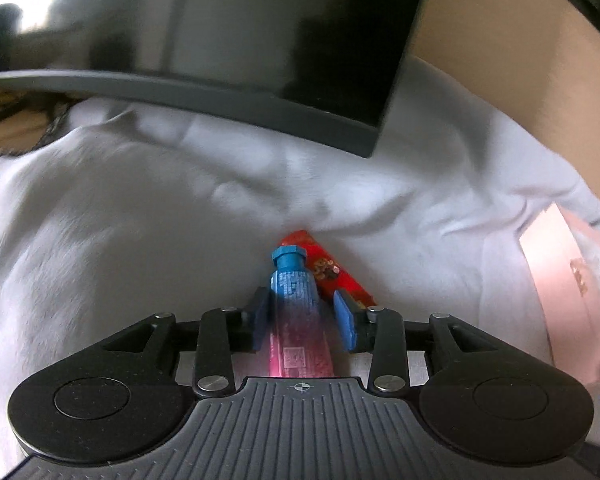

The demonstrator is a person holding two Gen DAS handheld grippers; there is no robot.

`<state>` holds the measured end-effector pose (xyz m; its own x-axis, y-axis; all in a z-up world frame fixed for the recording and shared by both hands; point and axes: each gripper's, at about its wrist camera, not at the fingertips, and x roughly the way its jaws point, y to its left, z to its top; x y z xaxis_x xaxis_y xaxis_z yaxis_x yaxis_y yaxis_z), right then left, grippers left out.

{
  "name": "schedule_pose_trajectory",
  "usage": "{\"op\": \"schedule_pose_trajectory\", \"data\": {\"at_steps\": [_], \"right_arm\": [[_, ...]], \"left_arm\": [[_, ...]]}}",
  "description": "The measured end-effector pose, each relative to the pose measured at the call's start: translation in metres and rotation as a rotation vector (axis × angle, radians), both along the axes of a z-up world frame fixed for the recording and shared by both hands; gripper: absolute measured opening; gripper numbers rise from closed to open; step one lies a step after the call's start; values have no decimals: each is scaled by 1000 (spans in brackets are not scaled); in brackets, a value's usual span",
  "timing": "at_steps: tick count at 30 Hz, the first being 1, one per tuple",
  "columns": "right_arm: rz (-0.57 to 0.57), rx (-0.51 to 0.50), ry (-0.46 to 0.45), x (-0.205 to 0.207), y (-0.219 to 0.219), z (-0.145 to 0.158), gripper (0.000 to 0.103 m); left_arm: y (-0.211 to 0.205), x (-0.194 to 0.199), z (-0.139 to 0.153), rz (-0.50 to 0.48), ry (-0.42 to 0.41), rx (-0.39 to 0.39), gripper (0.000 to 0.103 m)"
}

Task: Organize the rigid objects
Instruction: 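Grasp the blue-capped pink tube with the left tool, then hold the tube with the left tool while the right tool approaches the red lighter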

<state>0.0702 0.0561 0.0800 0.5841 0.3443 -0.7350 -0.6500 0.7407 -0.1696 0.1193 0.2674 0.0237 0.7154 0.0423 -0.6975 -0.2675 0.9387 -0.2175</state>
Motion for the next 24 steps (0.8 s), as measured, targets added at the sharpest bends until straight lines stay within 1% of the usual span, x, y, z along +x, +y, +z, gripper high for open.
{"op": "schedule_pose_trajectory", "data": {"at_steps": [2, 4, 7, 8, 10, 12, 15, 16, 18, 20, 21, 22, 23, 24], "right_arm": [[-23, 18, 13, 8, 4, -1, 46], [-40, 50, 40, 18, 10, -2, 46], [-31, 88, 73, 35, 27, -4, 46], [-23, 96, 77, 40, 36, -5, 46], [-3, 108, 86, 51, 53, -8, 46], [24, 107, 90, 62, 74, -15, 46], [55, 91, 60, 75, 107, -28, 46], [58, 86, 62, 80, 116, -32, 46], [54, 82, 100, 93, 132, -43, 45], [46, 67, 130, 99, 142, -52, 36], [45, 62, 123, 98, 145, -54, 35], [51, 60, 119, 95, 146, -53, 28], [59, 55, 127, 92, 146, -50, 24], [62, 55, 134, 88, 143, -46, 24]], "left_arm": [[-1, -4, 1, -24, 16, 22, 33], [0, -18, 0, -59, 14, -1, 32], [0, -49, -1, -105, 18, -8, 32], [-1, -63, -1, -117, 32, -10, 33], [0, -86, -2, -127, 44, -33, 32], [1, -107, -1, -128, 55, -50, 32], [0, -133, 0, -130, 62, -60, 32], [-2, -140, -1, -133, 62, -60, 32], [-4, -150, 1, -150, 58, -56, 32], [-7, -156, 0, -162, 52, -41, 32], [-9, -155, -1, -165, 54, -37, 32], [-9, -155, 0, -168, 57, -33, 32], [-10, -155, 0, -169, 62, -30, 32], [-10, -153, 1, -171, 68, -26, 32]]}}
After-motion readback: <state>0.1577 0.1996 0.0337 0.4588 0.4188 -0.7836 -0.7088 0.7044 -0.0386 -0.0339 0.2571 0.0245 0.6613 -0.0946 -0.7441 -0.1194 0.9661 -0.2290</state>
